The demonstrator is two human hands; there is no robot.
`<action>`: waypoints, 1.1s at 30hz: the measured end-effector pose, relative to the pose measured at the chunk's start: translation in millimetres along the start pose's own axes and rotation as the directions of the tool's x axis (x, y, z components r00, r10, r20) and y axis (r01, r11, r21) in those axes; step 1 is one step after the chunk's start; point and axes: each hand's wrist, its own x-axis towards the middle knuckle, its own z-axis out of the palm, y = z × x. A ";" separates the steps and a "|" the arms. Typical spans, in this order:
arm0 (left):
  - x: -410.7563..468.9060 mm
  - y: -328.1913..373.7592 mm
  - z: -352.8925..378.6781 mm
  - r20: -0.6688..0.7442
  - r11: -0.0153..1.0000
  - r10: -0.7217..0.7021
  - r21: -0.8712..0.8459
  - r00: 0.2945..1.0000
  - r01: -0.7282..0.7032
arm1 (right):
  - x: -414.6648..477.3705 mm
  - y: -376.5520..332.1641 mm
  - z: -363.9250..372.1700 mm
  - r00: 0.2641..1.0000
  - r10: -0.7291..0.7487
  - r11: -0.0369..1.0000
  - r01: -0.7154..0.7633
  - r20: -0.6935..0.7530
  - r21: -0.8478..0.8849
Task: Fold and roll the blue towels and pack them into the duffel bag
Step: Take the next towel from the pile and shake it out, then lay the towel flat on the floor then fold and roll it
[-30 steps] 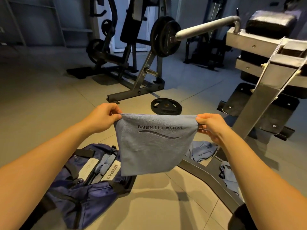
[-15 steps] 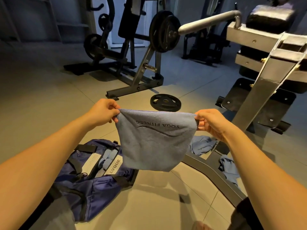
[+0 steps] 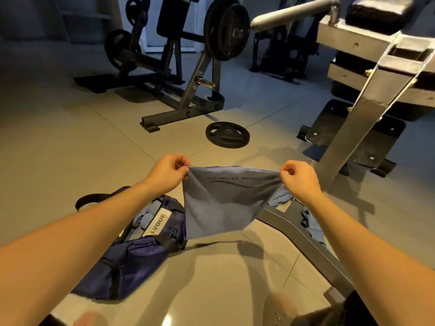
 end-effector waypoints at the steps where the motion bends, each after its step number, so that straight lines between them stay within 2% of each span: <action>1: -7.4 -2.3 6.7 0.001 1.000 0.011 0.009 1.000 -0.011 | -8.5 6.2 2.5 1.000 0.019 1.000 -0.019 -0.003 -0.020; 4: -39.9 -25.1 32.5 0.007 0.999 0.005 0.050 1.000 -0.006 | -41.5 35.4 24.0 0.994 0.108 0.993 -0.108 0.008 -0.057; 6: -68.6 -51.8 57.6 0.116 0.994 -0.010 0.106 0.993 -0.002 | -71.5 54.9 49.1 0.981 0.148 0.987 -0.139 0.124 -0.079; 8: -99.3 -84.0 85.3 0.274 0.977 -0.056 0.215 0.960 -0.005 | -109.6 73.7 81.2 0.935 0.192 0.977 -0.153 0.299 -0.149; 10: -125.1 -116.7 108.5 0.399 0.942 -0.139 0.336 0.906 -0.003 | -149.5 94.0 115.5 0.855 0.254 0.962 -0.176 0.451 -0.209; 12: -145.7 -146.2 130.4 0.439 0.919 -0.240 0.390 0.866 0.057 | -183.4 114.7 144.7 0.761 0.328 0.941 -0.210 0.561 -0.265; 15: -170.4 -174.0 153.8 0.455 0.893 -0.353 0.423 0.818 0.151 | -216.8 133.7 164.4 0.675 0.379 0.922 -0.215 0.633 -0.323; 18: -194.0 -196.5 170.0 0.542 0.863 -0.446 0.471 0.712 0.182 | -238.6 145.6 168.4 0.558 0.420 0.905 -0.195 0.715 -0.379; 21: -216.2 -212.2 178.0 0.644 0.824 -0.480 0.564 0.596 0.054 | -253.8 149.4 171.6 0.430 0.453 0.892 -0.214 0.781 -0.399; 25: -233.4 -216.2 186.0 0.720 0.767 -0.526 0.632 0.453 -0.114 | -273.4 139.5 176.8 0.336 0.443 0.896 -0.194 0.831 -0.400; 28: -235.6 -210.5 191.5 0.744 0.733 -0.592 0.657 0.309 -0.176 | -283.9 142.5 183.0 0.208 0.491 0.869 -0.183 0.846 -0.460; 29: -233.3 -208.6 192.2 0.750 0.738 -0.598 0.652 0.282 -0.172 | -286.6 145.0 185.0 0.153 0.496 0.863 -0.198 0.855 -0.465; 31: -222.2 -204.4 194.3 0.762 0.765 -0.582 0.632 0.283 -0.127 | -289.8 150.6 187.9 0.042 0.501 0.838 -0.270 0.864 -0.473; 32: -215.5 -201.7 195.9 0.769 0.778 -0.570 0.618 0.289 -0.111 | -288.8 151.8 189.5 0.030 0.498 0.832 -0.301 0.867 -0.467; 33: -208.1 -199.2 198.2 0.774 0.789 -0.558 0.606 0.299 -0.097 | -286.4 152.6 191.4 0.051 0.496 0.828 -0.328 0.867 -0.454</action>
